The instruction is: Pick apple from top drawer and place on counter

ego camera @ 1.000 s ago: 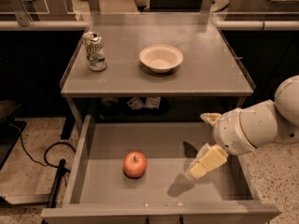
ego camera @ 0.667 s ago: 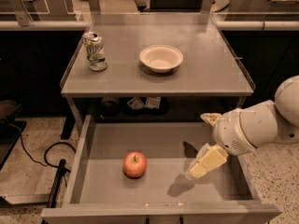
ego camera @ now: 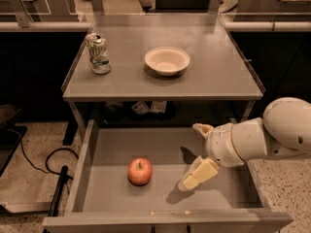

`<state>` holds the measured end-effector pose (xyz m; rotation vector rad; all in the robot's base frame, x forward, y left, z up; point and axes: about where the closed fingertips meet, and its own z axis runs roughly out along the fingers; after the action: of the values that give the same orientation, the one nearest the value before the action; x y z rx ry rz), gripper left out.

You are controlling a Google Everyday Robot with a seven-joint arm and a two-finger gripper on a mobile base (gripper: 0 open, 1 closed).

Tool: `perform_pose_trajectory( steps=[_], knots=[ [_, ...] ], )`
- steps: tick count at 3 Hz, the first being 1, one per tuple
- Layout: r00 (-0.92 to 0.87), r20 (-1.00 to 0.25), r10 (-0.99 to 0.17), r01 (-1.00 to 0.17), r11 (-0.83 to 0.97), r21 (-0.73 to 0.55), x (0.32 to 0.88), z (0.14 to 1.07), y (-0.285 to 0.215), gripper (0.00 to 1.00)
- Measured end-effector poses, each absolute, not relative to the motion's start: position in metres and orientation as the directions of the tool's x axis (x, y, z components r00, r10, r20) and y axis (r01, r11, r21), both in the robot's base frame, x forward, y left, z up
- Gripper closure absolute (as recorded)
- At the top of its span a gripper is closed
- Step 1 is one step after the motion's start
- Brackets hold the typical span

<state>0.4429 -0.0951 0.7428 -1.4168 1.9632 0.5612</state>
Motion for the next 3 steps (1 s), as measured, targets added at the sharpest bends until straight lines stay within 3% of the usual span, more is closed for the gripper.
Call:
perform_pose_trajectory(
  steps=[3],
  knots=[
    [-0.148,-0.753,-0.641,-0.965,0.259,-0.030,0.443,0.702,-0.074,0.00]
  ],
)
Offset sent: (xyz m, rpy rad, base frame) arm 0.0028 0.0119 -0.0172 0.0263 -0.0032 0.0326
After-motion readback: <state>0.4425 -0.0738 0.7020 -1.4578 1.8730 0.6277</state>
